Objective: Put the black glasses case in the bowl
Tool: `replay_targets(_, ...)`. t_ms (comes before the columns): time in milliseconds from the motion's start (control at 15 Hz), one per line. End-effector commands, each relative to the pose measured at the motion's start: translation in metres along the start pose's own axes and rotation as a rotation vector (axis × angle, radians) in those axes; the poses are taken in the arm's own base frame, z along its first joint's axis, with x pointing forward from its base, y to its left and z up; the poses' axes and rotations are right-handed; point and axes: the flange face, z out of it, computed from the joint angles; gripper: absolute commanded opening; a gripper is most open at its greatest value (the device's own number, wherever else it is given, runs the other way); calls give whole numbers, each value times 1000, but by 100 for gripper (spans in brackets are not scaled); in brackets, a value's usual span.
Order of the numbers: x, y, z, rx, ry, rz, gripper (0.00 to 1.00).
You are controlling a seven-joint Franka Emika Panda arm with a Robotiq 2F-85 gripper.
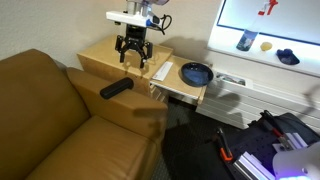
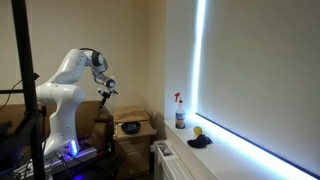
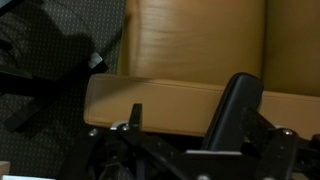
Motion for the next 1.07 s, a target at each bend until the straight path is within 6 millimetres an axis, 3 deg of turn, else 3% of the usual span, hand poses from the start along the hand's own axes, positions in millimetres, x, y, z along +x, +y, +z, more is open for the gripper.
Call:
replay_targets(0,1,-1,-1,1,1,3,100)
replay_targets(333,4,-5,6,9,-4,5,100)
replay_targets(667,11,-24,16,11,91,137,100)
replay_targets(933,3,-37,19,-8,103,177,100)
replay_targets(1000,5,-28,19,-9,106,170,100)
